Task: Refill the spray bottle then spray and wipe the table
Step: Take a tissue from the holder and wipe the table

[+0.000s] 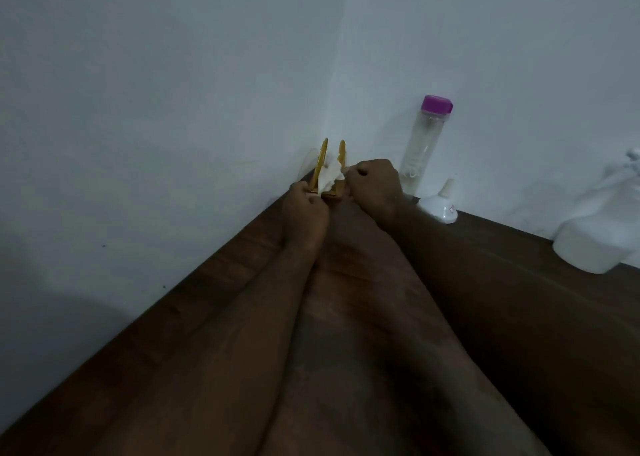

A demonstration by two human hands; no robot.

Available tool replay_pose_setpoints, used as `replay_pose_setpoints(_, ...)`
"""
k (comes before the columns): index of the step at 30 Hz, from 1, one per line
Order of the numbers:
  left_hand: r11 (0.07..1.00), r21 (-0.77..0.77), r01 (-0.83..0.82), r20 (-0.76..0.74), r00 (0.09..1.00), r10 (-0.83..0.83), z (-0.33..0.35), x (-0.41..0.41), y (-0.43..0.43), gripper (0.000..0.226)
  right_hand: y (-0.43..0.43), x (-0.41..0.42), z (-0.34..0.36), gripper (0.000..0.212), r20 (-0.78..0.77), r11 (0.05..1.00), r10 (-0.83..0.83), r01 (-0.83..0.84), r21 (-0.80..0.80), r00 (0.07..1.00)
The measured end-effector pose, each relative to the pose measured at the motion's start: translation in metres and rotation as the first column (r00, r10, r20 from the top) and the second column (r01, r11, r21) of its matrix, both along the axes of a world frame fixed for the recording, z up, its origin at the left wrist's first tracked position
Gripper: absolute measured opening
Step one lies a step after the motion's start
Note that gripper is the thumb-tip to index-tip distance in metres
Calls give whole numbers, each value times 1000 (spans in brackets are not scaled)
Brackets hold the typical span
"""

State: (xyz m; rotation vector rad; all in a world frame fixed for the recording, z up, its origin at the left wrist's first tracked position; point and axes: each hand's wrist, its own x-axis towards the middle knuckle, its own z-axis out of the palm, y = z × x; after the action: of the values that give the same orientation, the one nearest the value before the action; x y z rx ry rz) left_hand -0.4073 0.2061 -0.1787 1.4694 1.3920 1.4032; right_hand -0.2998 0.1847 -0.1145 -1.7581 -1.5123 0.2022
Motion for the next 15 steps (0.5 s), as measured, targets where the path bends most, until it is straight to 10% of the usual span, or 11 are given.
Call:
replay_pose_setpoints(5, 997, 0, 76, -60, 995, -76, 1, 0, -13, 32, -17, 1, 8, 35, -227, 949, 91, -153, -275, 970)
replay_pose_setpoints(15, 994, -4, 109, 49, 993, -109, -3, -4, -2, 31, 8, -33, -7, 49, -218, 908, 95, -174, -381, 971)
